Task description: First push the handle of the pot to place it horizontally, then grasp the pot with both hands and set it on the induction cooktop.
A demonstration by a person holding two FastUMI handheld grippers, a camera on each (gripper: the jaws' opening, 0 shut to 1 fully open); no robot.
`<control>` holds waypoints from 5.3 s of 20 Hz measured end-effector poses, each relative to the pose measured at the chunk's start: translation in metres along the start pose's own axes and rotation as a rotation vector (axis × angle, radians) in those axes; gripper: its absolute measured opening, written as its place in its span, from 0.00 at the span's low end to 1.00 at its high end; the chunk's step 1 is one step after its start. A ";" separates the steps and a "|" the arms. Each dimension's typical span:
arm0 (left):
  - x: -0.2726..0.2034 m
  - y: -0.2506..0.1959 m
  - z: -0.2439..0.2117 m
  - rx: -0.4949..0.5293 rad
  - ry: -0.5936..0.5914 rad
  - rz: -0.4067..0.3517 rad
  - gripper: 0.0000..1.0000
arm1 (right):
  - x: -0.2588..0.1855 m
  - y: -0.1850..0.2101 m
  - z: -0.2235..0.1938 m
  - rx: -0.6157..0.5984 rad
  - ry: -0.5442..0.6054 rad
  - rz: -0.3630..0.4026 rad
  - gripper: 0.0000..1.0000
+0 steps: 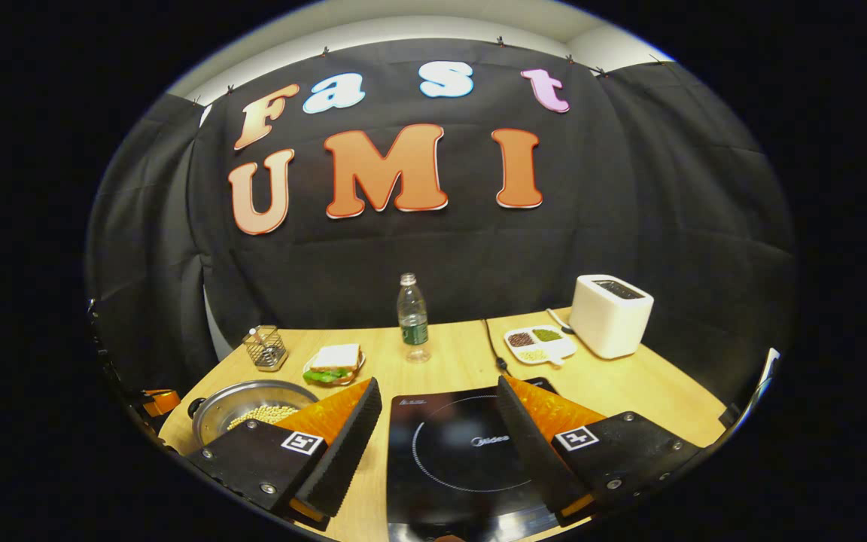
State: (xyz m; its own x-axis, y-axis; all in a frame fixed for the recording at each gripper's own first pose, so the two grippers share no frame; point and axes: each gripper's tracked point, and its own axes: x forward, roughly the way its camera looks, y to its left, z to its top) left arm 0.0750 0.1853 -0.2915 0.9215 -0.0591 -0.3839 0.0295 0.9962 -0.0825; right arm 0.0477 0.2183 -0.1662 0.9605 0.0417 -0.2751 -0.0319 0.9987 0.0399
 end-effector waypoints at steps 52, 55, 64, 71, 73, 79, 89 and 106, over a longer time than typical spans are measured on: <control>0.011 -0.096 0.005 -0.118 0.142 -0.037 0.41 | 0.052 0.045 -0.089 0.137 0.250 0.070 0.49; 0.010 -0.123 0.017 -0.091 0.129 -0.052 0.41 | 0.048 0.020 -0.083 0.163 0.243 0.059 0.49; 0.024 -0.242 0.030 -0.030 0.133 -0.162 0.41 | 0.037 -0.093 -0.066 0.236 0.210 -0.042 0.49; 0.038 -0.317 0.015 0.001 0.175 -0.236 0.42 | 0.032 -0.165 -0.074 0.280 0.227 -0.121 0.49; 0.042 -0.332 0.013 0.017 0.181 -0.247 0.41 | 0.032 -0.178 -0.079 0.292 0.238 -0.133 0.49; 0.053 -0.363 -0.008 0.035 0.221 -0.264 0.42 | 0.035 -0.208 -0.090 0.282 0.265 -0.164 0.49; 0.060 -0.374 -0.026 0.037 0.251 -0.264 0.42 | 0.045 -0.223 -0.105 0.289 0.288 -0.161 0.49; -0.006 -0.304 0.114 0.095 -0.090 -0.077 0.75 | -0.004 -0.246 0.021 0.082 0.038 -0.203 0.95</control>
State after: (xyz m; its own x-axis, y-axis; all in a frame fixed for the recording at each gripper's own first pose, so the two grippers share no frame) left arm 0.1043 -0.1101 -0.1595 0.9460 -0.1334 -0.2955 0.1338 0.9908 -0.0191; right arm 0.0570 -0.0282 -0.1545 0.9339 -0.1573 -0.3210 0.1851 0.9810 0.0578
